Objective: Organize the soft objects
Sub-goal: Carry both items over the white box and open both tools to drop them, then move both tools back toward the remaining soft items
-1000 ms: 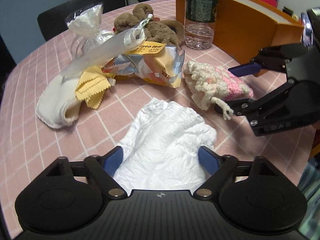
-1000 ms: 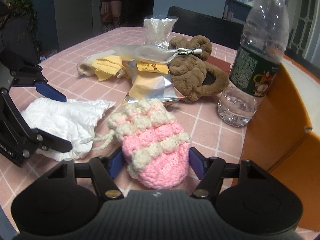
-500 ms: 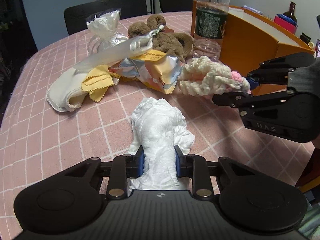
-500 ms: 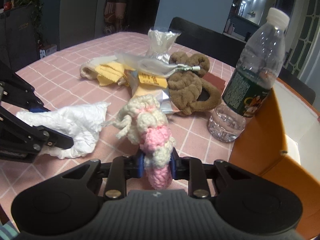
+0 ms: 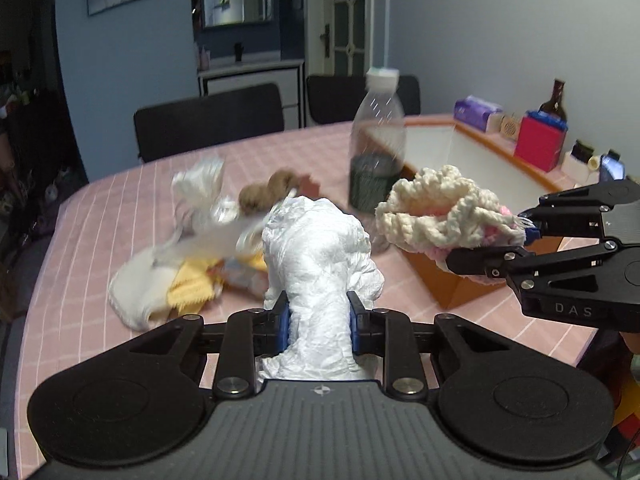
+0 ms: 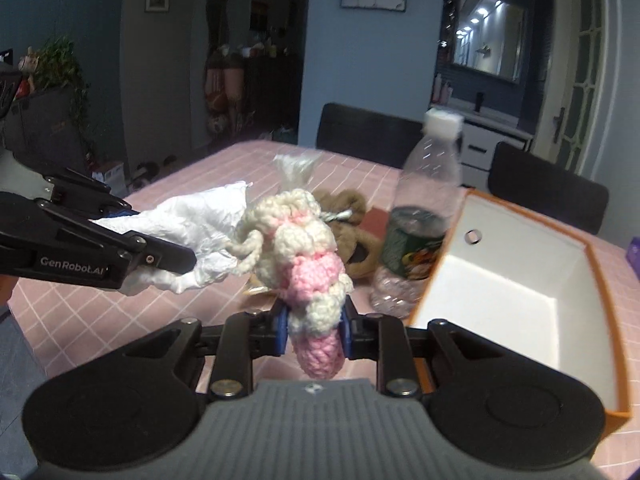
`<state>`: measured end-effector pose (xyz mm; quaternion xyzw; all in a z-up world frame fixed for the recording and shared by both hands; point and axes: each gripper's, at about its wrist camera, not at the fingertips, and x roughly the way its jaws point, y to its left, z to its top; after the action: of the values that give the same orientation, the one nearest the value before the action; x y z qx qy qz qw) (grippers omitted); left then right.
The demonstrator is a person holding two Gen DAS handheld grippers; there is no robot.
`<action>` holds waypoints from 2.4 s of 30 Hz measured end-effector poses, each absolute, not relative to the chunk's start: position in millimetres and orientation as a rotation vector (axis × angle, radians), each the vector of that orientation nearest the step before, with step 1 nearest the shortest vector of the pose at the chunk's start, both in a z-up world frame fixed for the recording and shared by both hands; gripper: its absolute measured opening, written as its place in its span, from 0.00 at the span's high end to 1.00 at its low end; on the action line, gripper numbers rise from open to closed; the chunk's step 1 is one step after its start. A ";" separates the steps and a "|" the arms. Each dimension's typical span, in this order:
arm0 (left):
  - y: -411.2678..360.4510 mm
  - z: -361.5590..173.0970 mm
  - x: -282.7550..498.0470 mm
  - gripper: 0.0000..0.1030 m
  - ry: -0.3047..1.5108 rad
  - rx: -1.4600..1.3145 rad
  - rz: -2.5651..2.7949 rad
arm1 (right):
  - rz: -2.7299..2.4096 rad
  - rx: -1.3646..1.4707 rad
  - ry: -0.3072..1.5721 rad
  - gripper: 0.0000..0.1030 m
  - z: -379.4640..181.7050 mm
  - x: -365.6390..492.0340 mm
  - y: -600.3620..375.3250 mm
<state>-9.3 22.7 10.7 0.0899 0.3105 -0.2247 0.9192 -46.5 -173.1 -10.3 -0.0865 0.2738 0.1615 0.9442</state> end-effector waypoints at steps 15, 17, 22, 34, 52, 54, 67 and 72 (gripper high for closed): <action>-102.8 62.6 13.9 0.71 0.478 0.211 -0.651 | 0.046 -0.093 0.515 0.77 53.9 -52.1 -286.3; -124.6 58.6 23.8 0.71 0.504 0.236 -0.669 | 0.012 -0.081 0.561 0.77 49.6 -40.3 -302.3; -171.2 38.3 48.0 0.71 0.594 0.358 -0.668 | -0.027 -0.036 0.702 0.77 30.9 0.0 -334.7; -224.2 -16.5 92.0 0.67 0.874 0.636 -0.641 | 0.033 -0.089 1.018 0.76 -16.2 51.9 -346.8; -233.1 -17.4 102.8 0.36 0.855 0.672 -0.637 | 0.086 -0.132 1.116 0.60 -27.1 75.9 -347.5; -228.4 -8.1 101.4 0.33 0.834 0.647 -0.645 | 0.085 -0.127 1.102 0.59 -20.6 74.4 -348.3; -167.7 42.6 57.8 0.33 0.616 0.440 -0.645 | 0.034 -0.084 0.840 0.53 30.2 24.9 -326.7; -135.1 39.7 33.0 0.33 0.541 0.380 -0.683 | 0.045 -0.069 0.733 0.48 35.0 -2.8 -303.3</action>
<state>33.0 -135.1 39.7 0.1828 0.2606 -0.3290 0.8890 -2.8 -303.3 35.0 -0.0335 0.3582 0.0218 0.9328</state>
